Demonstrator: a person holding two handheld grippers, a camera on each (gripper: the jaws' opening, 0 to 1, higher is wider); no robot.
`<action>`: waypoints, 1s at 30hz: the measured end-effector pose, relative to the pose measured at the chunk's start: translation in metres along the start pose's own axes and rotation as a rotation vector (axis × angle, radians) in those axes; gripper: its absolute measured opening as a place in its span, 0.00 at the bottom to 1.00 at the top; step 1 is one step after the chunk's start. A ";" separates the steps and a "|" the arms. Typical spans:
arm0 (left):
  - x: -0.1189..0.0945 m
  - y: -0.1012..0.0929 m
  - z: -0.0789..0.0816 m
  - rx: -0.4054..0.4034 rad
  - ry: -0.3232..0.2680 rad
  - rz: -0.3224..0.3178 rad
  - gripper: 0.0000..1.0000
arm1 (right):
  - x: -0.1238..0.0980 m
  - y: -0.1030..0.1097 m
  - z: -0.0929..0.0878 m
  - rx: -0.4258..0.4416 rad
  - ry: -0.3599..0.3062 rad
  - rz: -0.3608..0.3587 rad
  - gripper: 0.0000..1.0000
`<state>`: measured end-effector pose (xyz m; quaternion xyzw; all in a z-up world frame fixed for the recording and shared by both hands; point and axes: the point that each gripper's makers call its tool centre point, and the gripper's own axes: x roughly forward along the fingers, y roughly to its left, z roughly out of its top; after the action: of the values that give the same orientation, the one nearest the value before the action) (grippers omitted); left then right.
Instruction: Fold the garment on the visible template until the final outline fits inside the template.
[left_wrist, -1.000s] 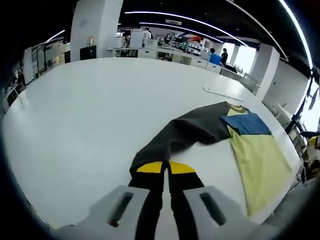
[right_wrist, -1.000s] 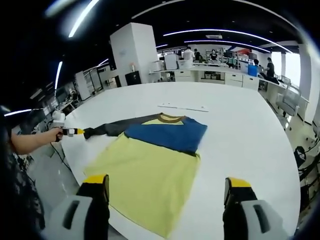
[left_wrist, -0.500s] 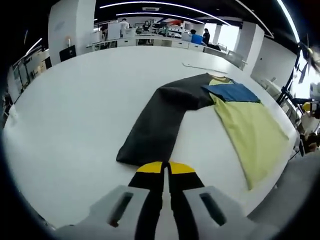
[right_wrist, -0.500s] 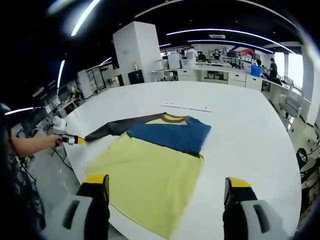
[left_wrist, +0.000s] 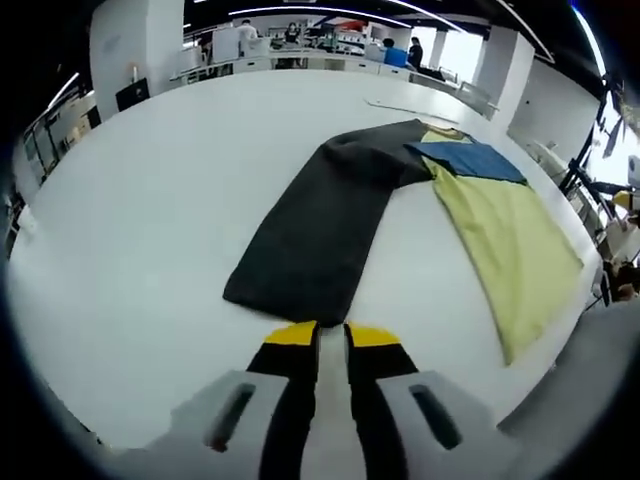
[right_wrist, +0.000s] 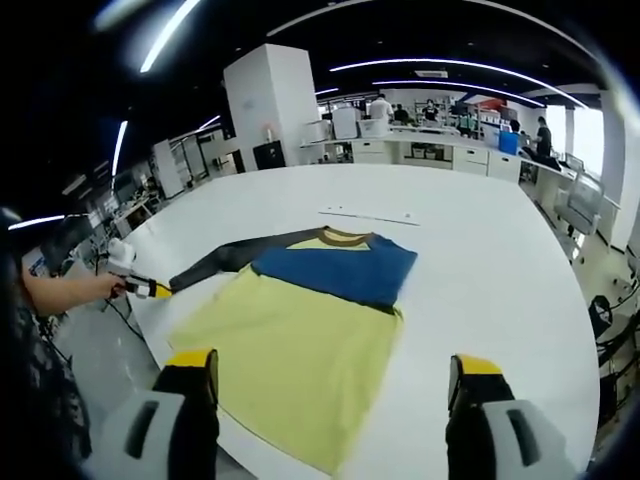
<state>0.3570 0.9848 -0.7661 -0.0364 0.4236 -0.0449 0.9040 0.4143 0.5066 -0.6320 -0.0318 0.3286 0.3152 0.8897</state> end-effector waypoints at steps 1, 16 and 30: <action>-0.002 0.002 -0.002 -0.007 0.013 0.018 0.17 | 0.000 0.001 0.000 -0.002 0.000 0.001 0.96; 0.004 0.029 0.011 -0.291 -0.073 0.196 0.27 | -0.002 0.002 0.001 -0.004 -0.011 -0.001 0.97; 0.011 0.034 0.010 -0.316 -0.064 0.345 0.14 | -0.012 0.002 0.002 -0.037 -0.019 -0.012 0.99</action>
<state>0.3731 1.0180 -0.7713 -0.1062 0.3963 0.1783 0.8944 0.4070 0.5025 -0.6232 -0.0471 0.3139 0.3160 0.8941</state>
